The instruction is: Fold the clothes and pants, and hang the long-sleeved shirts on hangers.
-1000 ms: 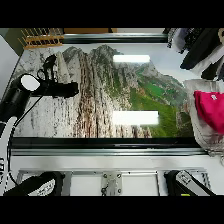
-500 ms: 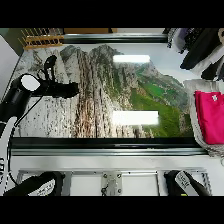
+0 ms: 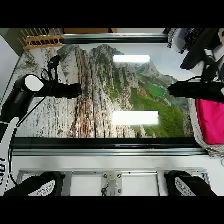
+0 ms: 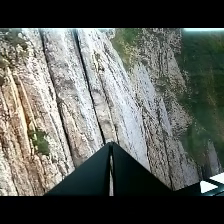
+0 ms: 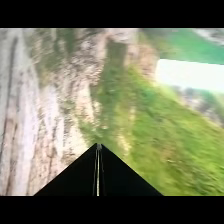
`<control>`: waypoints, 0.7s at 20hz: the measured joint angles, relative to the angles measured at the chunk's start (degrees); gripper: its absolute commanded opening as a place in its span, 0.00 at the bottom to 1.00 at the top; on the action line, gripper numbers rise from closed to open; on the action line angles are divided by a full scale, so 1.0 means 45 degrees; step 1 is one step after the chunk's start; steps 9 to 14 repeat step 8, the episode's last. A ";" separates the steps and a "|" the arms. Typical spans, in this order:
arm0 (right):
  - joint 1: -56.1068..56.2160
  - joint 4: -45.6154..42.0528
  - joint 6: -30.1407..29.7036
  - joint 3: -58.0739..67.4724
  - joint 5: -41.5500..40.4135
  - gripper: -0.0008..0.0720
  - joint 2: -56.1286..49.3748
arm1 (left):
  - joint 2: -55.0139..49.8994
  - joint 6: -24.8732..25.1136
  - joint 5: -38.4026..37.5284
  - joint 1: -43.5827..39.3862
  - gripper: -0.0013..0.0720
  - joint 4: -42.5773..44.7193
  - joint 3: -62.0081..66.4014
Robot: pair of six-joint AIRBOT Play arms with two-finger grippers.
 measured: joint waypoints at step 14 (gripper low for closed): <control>0.1083 0.0214 -0.0083 0.0000 0.0277 0.03 -0.0141 | 0.0000 -0.0005 0.0049 -0.0015 0.03 -0.0005 0.0000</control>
